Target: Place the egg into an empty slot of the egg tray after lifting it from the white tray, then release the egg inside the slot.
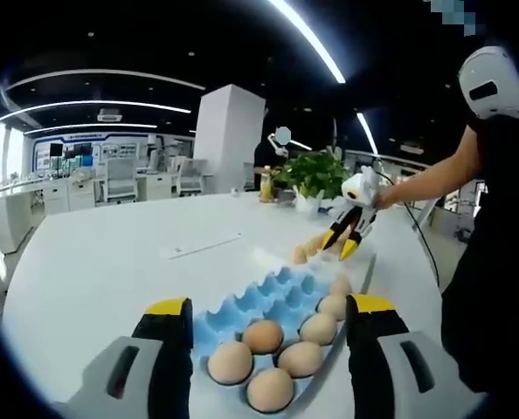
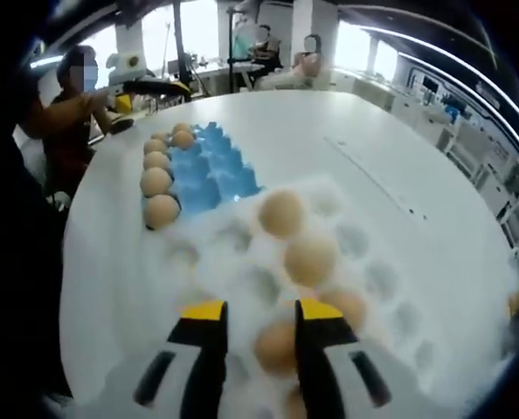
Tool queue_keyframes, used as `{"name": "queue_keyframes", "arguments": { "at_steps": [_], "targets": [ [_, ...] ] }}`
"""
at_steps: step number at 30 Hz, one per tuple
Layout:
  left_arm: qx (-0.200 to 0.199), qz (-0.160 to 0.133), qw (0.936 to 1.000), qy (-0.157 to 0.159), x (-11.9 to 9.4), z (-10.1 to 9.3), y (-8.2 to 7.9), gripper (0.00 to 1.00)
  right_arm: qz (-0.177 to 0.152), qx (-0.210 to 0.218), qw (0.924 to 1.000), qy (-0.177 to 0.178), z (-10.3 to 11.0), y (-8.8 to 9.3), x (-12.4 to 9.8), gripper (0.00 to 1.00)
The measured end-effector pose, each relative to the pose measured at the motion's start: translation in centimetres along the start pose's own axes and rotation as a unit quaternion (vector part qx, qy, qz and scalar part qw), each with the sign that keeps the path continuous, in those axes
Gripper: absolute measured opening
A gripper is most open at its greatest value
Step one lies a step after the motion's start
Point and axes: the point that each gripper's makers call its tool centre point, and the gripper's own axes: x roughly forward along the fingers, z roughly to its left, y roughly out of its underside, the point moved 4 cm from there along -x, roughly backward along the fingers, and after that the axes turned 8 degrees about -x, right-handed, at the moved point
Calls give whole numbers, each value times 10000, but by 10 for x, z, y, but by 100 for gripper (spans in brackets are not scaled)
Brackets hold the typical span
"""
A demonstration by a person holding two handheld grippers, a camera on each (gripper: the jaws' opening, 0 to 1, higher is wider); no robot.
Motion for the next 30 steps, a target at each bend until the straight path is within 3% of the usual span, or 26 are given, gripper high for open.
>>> {"name": "queue_keyframes", "arguments": {
  "at_steps": [10, 17, 25, 30],
  "targets": [
    [-10, -5, 10000, -24, -2, 0, 1, 72, 230, 36, 9997, 105, -2, 15, -10, 33],
    [-29, -18, 10000, -28, -3, 1, 1, 72, 128, 436, 9989, -61, -3, 16, -8, 34],
    [-27, 1, 10000, -40, -4, 1, 2, 71, 99, 478, 9986, -185, -5, 17, -8, 31],
    [-19, 15, 10000, -44, -4, 2, 3, 70, 327, 97, 9991, -249, -7, 18, -9, 26]
  ]
}}
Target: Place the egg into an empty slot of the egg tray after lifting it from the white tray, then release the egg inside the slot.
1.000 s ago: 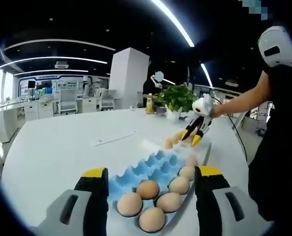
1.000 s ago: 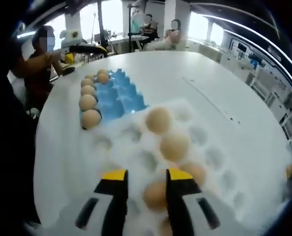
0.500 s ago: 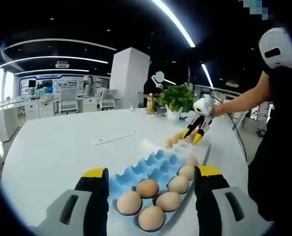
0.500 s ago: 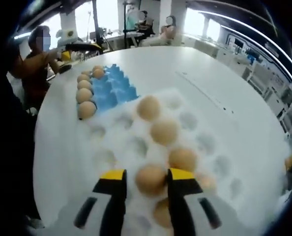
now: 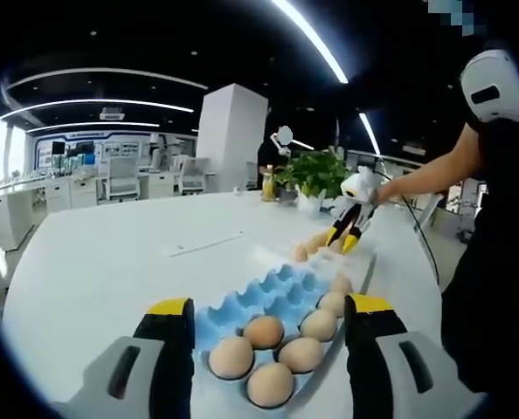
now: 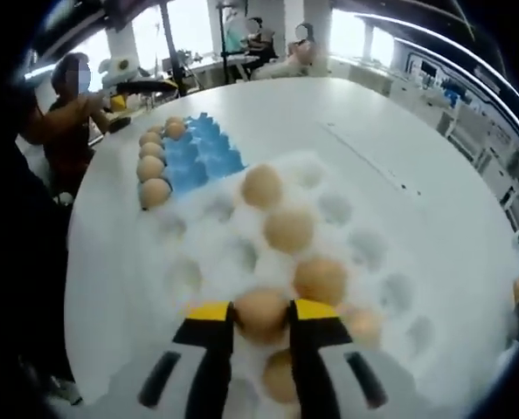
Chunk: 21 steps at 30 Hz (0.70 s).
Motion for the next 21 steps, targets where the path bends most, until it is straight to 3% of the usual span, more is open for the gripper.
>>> {"name": "queue_keyframes", "arguments": {
  "at_steps": [15, 21],
  "targets": [
    [3, -4, 10000, -35, -1, 2, 0, 70, 391, -582, 9970, -315, -1, -1, 5, 27],
    [20, -2, 10000, -15, 0, 2, -1, 69, 566, -488, 9964, -391, -2, -3, 7, 27]
  ]
}}
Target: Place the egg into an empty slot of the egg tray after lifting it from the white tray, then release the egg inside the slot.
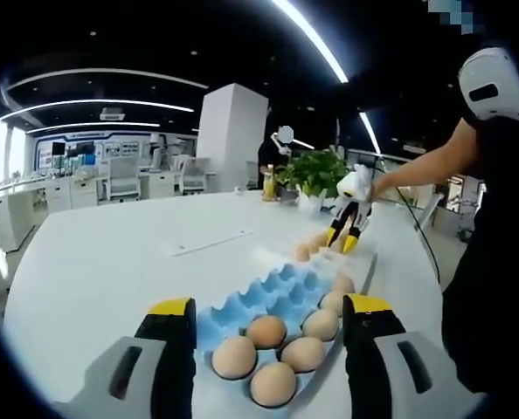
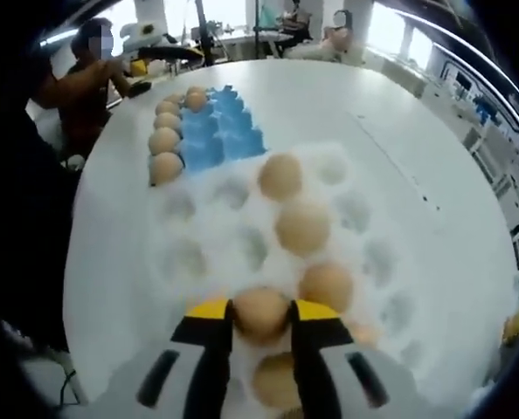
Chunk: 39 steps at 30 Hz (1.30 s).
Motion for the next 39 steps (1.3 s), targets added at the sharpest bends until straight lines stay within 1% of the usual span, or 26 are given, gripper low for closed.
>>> {"name": "queue_keyframes", "arguments": {
  "at_steps": [1, 2, 5, 6, 9, 11, 15, 20, 23, 27, 31, 34, 35, 39],
  "targets": [
    [2, -9, 10000, -2, 0, 0, -1, 69, 18, -44, 10000, -18, 0, 0, 0, 27],
    [5, -16, 10000, -1, 0, 0, -1, 68, 16, 91, 9999, -43, -2, 1, 0, 27],
    [15, -14, 10000, -5, 1, 0, -2, 68, -28, 137, 9999, -27, -2, 2, 0, 26],
    [6, -9, 10000, 15, 1, -1, -2, 67, -19, 337, 9994, 11, -2, 2, 0, 26],
    [4, 1, 10000, 8, 1, -1, -1, 67, 53, 342, 9992, 185, -2, 1, -2, 25],
    [15, 5, 10000, 10, 0, -1, -1, 67, 24, 325, 9992, 225, -2, 1, -3, 25],
    [11, -5, 10000, -8, -2, 1, -1, 67, -36, 492, 9982, 332, 0, 0, -8, 25],
    [12, -3, 10000, -10, -3, 2, -1, 67, -162, 431, 9981, 401, -1, -7, -23, 25],
    [-1, 11, 10000, -28, -4, 2, 0, 67, -200, 393, 9981, 422, 0, -12, -27, 25],
    [-3, -6, 10000, -42, -4, 3, 0, 68, -179, 332, 9986, 358, 2, -15, -26, 25],
    [2, -3, 10000, -25, -4, 2, 0, 67, -164, 280, 9988, 379, 1, -18, -25, 25],
    [-10, 4, 10000, -16, -4, 2, 0, 66, -203, 241, 9989, 341, 3, -25, -25, 24],
    [2, 8, 10000, -12, -4, 2, 1, 66, -202, 158, 9991, 343, 3, -27, -25, 24],
    [-3, 10, 10000, -9, -3, 2, 1, 67, -248, 60, 9992, 298, 3, -38, -22, 25]
  ]
}}
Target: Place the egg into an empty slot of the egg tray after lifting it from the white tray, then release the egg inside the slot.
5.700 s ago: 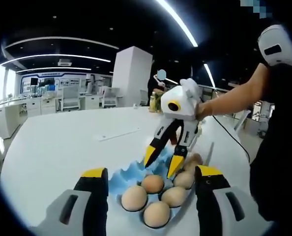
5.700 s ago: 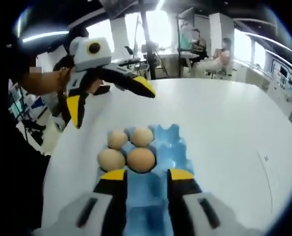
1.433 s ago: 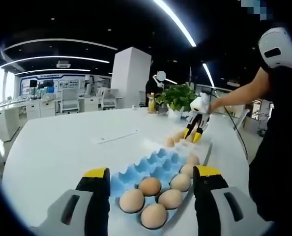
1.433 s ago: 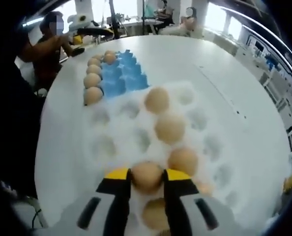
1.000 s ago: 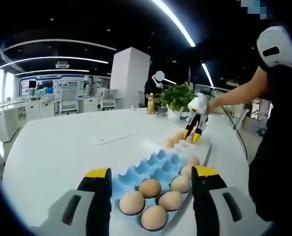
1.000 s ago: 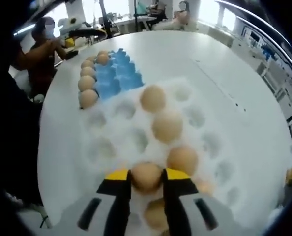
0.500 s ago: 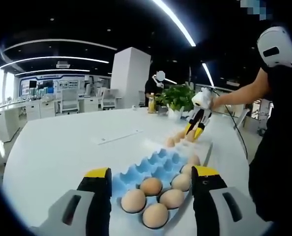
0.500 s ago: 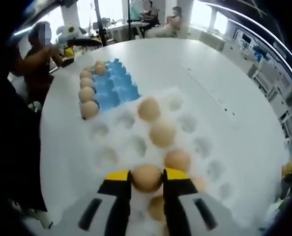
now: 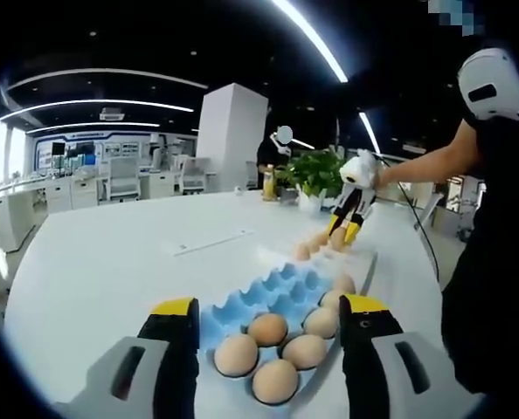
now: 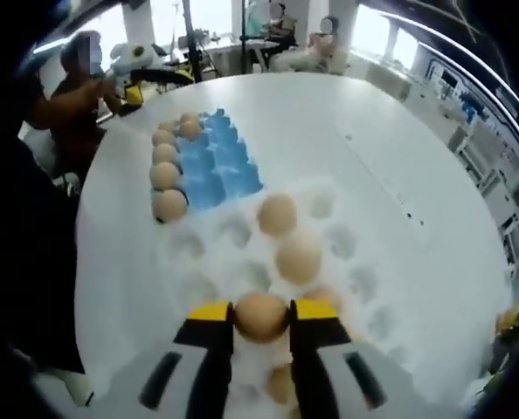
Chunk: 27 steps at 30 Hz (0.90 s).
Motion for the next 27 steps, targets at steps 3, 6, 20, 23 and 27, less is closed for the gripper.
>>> {"name": "queue_keyframes", "arguments": {
  "at_steps": [3, 6, 20, 23, 27],
  "targets": [
    [-13, -18, 10000, 10, 0, 0, 0, 67, -20, -77, 10000, -46, 1, -6, 3, 25],
    [2, -30, 10000, -25, -1, 2, 0, 68, -51, -160, 9998, -85, 2, -13, 8, 25],
    [52, -77, 9999, -50, -1, 4, 1, 70, -287, -460, 9981, -294, 8, -48, 26, 25],
    [65, -41, 10000, -46, -1, 3, 2, 70, -337, -533, 9974, -360, 11, -55, 30, 25],
    [52, -41, 10000, -38, -1, 3, 2, 70, -404, -573, 9966, -422, 13, -64, 34, 25]
  ]
}}
